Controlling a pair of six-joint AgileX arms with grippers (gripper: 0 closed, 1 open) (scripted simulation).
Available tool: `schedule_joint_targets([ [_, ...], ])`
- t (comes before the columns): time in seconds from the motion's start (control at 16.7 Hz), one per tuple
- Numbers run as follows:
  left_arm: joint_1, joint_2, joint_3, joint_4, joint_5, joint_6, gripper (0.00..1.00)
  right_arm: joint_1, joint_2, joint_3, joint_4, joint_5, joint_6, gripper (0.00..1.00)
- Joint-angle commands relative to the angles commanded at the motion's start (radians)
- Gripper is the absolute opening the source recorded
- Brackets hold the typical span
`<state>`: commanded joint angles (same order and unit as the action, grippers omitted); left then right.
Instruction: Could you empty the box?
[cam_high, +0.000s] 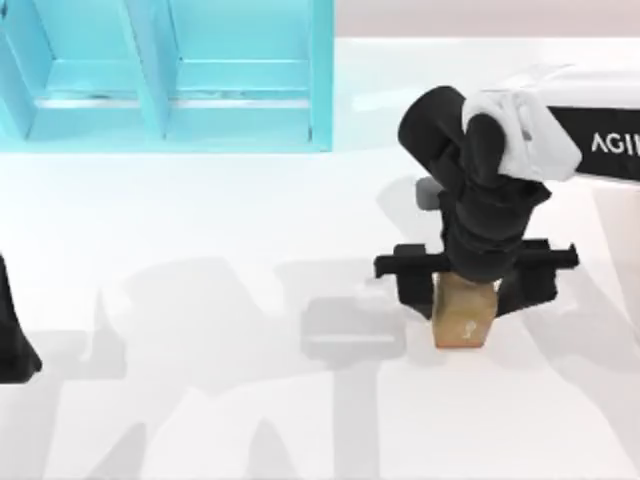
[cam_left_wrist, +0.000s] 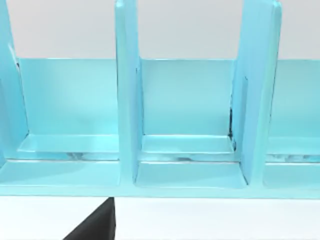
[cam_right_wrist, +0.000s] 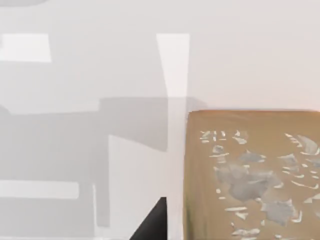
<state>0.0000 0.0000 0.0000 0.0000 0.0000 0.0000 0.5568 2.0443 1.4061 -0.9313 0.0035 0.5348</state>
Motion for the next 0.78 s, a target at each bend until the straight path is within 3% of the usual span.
schedule_joint_targets([
  [0.12, 0.000, 0.000, 0.000, 0.000, 0.000, 0.000, 1.00, 0.000, 0.000, 0.000, 0.000, 0.000, 0.000, 1.00],
  [0.78, 0.000, 0.000, 0.000, 0.000, 0.000, 0.000, 1.00, 0.000, -0.009, 0.038, -0.041, -0.001, 0.001, 1.00],
])
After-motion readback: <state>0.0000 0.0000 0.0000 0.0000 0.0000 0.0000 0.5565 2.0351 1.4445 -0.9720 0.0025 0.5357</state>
